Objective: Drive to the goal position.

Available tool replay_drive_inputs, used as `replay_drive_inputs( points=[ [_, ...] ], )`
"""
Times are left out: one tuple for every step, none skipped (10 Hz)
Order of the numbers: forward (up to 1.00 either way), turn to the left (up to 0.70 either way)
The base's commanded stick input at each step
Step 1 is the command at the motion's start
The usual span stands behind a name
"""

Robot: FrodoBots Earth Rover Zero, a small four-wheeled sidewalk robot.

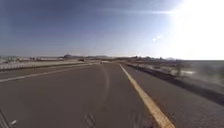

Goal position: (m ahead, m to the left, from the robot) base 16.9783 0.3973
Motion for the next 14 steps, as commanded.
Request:
replay_drive_inputs(
  points=[
    [0.7,0.0],
    [0.7,0.0],
    [0.7,0.0],
    [0.7,0.0],
    [0.7,0.0],
    [0.7,0.0],
    [0.7,0.0],
    [0.7,0.0],
    [0.7,0.0],
    [0.7,0.0],
    [0.7,0.0],
    [0.7,0.0],
    [0.7,0.0],
    [0.7,0.0]
  ],
)
